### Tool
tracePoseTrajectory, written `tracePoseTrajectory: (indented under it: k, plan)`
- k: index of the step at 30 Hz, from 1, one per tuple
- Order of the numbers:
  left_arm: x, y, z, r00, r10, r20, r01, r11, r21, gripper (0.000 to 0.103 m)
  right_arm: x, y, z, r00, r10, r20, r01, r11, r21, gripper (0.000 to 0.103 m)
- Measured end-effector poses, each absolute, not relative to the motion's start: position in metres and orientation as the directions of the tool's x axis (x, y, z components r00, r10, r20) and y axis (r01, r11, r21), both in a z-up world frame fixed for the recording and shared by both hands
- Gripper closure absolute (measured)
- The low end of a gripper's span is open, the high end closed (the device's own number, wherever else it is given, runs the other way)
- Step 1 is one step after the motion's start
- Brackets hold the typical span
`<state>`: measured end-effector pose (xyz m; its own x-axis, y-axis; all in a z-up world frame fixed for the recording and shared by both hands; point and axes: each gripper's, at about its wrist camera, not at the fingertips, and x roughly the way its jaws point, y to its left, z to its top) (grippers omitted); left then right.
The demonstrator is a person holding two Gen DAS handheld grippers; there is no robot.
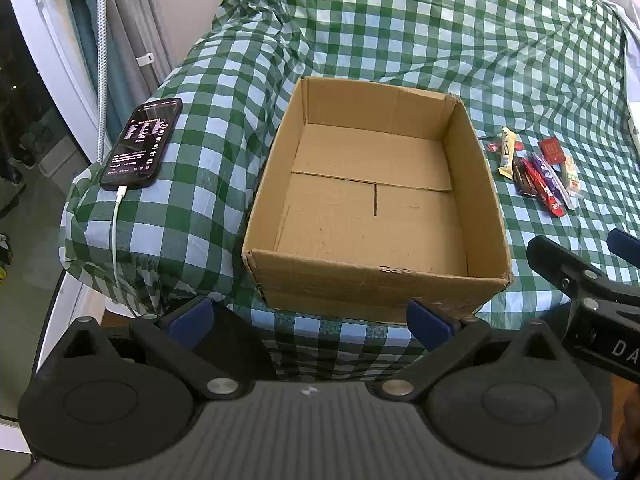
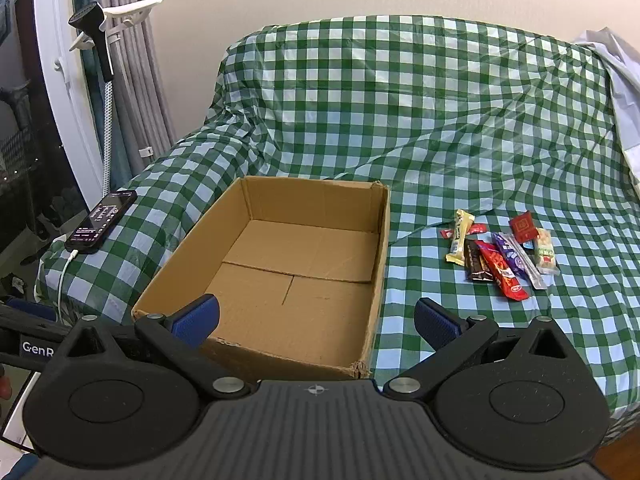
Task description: Organize snacks
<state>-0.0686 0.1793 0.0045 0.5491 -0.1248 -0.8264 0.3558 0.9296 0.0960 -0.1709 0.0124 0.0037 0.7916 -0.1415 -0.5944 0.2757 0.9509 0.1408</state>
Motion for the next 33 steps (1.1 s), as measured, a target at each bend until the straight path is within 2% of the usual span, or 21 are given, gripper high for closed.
tracePoseTrajectory:
  k: [19,25,33]
  plan:
    - [-0.066,0.152,-0.001,0.544,-0.081,-0.835,0.386,0.908,0.164,0.000,-0.172,-0.010,-0.011,0.789,-0.120,-0.602,0.302,0.930,0.209,0.000]
    - [-0.067,0.109,0.002,0.542,-0.105,-0.834,0.446,0.877,0.179,0.000,-0.185,-0.043,-0.020,0.788,-0.165,-0.593,0.376,0.892,0.251,0.000]
    - [-0.056,0.019,0.006,0.508,-0.170,-0.844,0.542,0.825,0.160,0.000,-0.217,-0.125,-0.043,0.739,-0.308,-0.599,0.553,0.786,0.278,0.000]
